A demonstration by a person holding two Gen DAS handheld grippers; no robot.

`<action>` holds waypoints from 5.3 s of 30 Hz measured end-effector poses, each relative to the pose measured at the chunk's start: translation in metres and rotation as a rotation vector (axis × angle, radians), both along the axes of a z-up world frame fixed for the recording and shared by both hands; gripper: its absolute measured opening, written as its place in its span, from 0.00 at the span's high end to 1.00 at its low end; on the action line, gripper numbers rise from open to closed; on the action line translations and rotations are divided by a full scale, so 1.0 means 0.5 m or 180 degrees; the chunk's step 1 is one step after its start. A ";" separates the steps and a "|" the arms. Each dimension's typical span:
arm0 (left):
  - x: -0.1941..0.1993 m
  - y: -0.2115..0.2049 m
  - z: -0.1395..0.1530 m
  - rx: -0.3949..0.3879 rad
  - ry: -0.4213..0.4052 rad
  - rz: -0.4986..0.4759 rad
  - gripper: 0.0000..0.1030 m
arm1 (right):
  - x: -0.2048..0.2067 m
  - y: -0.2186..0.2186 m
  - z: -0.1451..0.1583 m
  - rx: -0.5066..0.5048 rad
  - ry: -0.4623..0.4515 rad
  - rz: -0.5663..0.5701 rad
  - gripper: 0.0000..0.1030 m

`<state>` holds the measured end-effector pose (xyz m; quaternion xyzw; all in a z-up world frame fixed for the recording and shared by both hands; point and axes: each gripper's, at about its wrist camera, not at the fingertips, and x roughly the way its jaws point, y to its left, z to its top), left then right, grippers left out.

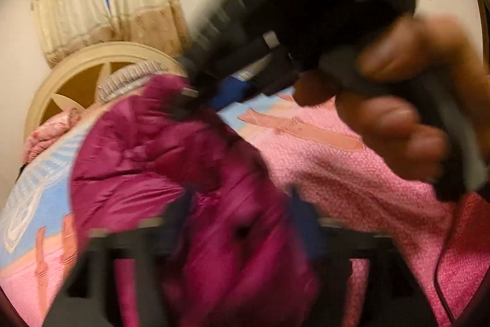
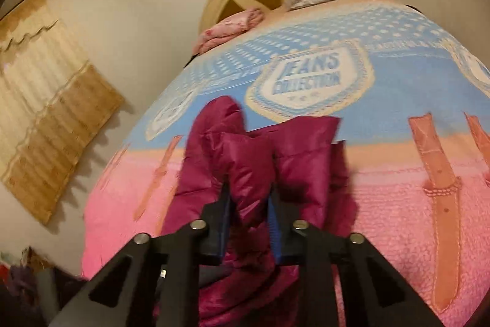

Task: Fold large clothes

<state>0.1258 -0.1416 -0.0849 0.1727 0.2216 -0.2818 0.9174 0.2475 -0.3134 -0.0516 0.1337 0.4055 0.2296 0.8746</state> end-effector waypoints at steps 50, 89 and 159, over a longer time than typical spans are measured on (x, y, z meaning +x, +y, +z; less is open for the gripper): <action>0.400 0.191 -0.061 -0.0404 0.0966 0.2405 0.00 | 0.077 -0.051 -0.142 -0.0255 -0.0301 -0.1035 0.45; 0.428 0.199 -0.139 -0.0538 0.1513 0.2349 0.00 | 0.129 -0.040 -0.213 -0.0425 0.0079 -0.1019 0.45; 0.265 0.300 -0.146 -0.1455 0.1873 0.1302 0.00 | 0.092 -0.165 -0.235 0.0310 0.0383 -0.0619 0.36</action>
